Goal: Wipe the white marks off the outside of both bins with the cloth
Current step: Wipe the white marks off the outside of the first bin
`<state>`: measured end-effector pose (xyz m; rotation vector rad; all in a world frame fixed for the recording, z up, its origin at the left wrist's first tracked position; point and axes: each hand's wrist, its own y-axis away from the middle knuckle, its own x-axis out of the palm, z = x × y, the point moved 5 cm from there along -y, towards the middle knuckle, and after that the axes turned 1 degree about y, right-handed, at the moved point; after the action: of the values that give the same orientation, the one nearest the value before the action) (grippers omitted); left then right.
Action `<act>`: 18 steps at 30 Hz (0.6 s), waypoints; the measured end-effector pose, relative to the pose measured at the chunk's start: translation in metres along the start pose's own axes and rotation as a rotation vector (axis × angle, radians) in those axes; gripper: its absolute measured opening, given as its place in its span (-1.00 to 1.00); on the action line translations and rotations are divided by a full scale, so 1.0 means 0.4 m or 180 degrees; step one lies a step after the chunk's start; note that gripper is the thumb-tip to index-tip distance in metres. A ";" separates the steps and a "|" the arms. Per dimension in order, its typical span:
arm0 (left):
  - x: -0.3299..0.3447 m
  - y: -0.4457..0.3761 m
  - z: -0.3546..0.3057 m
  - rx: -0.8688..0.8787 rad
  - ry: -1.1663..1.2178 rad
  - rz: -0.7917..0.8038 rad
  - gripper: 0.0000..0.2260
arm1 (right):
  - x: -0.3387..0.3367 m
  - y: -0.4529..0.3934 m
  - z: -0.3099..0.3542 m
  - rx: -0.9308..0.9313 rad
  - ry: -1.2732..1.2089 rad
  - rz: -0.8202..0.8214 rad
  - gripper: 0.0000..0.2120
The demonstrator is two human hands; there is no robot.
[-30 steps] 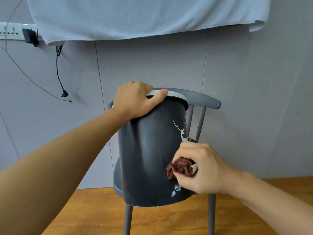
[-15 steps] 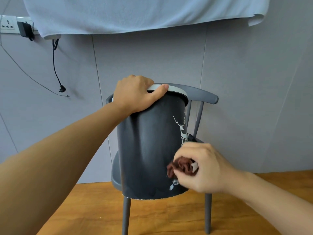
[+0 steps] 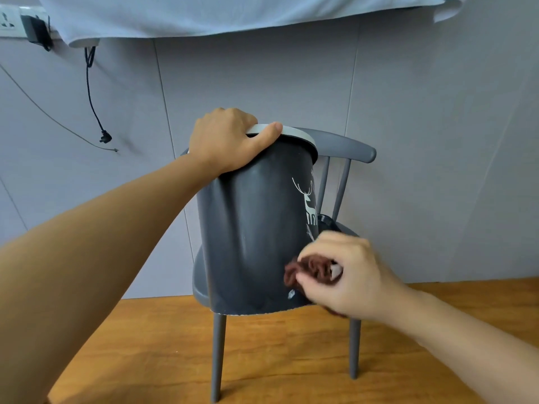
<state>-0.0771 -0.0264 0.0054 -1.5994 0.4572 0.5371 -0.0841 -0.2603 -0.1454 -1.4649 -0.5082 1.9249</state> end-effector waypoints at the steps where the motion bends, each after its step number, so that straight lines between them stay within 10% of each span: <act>1: -0.002 0.000 0.003 -0.0017 0.0002 0.0006 -0.40 | -0.013 -0.012 -0.003 0.0062 0.0048 -0.0232 -0.89; 8: -0.007 0.008 0.004 -0.0009 0.0026 0.0010 -0.40 | 0.045 0.029 0.021 -0.0235 -0.0103 0.0702 -0.92; 13: -0.011 0.009 0.021 -0.0121 -0.0035 0.0026 -0.40 | -0.004 -0.005 -0.002 0.0009 0.0049 -0.0149 -0.89; 18: -0.014 0.015 0.011 -0.0042 0.0052 -0.0008 -0.40 | 0.054 0.030 0.025 -0.0454 0.0031 0.0639 -0.95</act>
<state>-0.0855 -0.0227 0.0038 -1.6179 0.4647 0.5264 -0.1001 -0.2528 -0.1655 -1.6702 -0.5201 2.0711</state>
